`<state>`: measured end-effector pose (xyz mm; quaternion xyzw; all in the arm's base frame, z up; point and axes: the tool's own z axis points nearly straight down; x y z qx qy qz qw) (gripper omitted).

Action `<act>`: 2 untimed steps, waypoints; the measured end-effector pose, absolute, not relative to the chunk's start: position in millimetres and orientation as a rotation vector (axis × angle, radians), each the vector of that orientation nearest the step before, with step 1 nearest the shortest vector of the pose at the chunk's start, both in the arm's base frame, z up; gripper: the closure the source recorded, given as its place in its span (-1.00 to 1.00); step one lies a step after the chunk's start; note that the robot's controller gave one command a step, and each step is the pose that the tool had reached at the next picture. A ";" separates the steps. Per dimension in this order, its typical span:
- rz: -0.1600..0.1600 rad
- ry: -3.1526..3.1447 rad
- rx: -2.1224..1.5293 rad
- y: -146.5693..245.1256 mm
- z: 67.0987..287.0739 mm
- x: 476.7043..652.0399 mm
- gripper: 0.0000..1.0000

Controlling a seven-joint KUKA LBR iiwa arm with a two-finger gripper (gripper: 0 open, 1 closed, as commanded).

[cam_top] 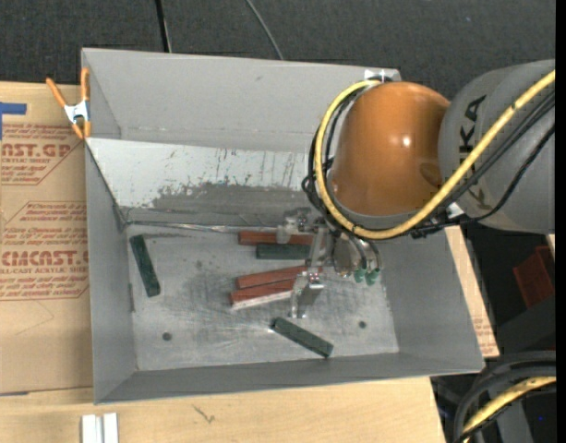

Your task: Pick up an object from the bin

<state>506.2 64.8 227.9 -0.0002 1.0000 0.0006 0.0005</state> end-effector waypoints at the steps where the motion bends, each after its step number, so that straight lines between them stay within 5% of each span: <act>1: 0.002 3.122 -0.210 36.2 187.2 554.4 -1.00; 2: 0.002 3.127 -0.297 37.0 159.2 567.8 -1.00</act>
Offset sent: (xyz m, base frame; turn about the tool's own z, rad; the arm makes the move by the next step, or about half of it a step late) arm 0.0619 -0.0297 -0.0679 -0.1867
